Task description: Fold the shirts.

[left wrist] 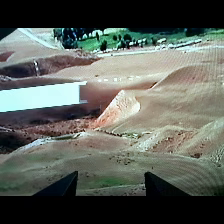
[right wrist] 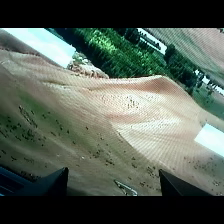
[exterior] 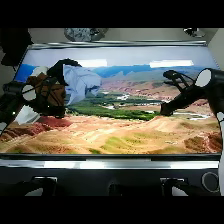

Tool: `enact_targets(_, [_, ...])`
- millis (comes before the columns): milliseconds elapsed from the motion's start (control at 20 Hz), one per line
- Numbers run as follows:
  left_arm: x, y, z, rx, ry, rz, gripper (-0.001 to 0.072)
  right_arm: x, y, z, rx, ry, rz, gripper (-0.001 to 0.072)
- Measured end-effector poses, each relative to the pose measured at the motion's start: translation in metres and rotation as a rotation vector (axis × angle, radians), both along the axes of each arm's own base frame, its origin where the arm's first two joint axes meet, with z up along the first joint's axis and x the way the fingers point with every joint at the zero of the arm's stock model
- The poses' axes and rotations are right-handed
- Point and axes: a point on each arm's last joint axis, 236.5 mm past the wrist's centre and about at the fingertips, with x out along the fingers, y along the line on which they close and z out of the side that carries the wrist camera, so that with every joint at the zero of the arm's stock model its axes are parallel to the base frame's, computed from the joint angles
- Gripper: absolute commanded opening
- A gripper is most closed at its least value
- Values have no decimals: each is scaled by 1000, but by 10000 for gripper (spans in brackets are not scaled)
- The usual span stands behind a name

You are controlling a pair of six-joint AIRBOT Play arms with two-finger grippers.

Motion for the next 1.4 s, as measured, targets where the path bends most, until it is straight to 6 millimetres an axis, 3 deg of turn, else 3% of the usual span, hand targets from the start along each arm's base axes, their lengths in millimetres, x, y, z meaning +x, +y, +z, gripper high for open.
enact_targets(800, [0,0,0,-1,-1,0,508,1,0,0,0,-5,-1,663])
enact_targets(900, [8,-2,1,-7,-33,0,508,7,0,1,0,-30,-5,663])
enact_targets(1000, [24,-6,2,-22,-94,0,511,15,-1,3,-1,-65,-10,663])
enact_targets(1050, [33,-10,4,-42,-129,7,676,20,-1,4,-1,-85,-14,663])
enact_targets(1100, [43,-16,6,-72,-170,20,720,25,-1,5,-2,-105,-17,663])
enact_targets(1250, [95,-32,29,-184,-347,87,720,39,-2,9,-3,-169,-27,663])
enact_targets(1400, [161,-23,55,-255,-445,181,720,54,-3,14,-4,-232,-37,663])
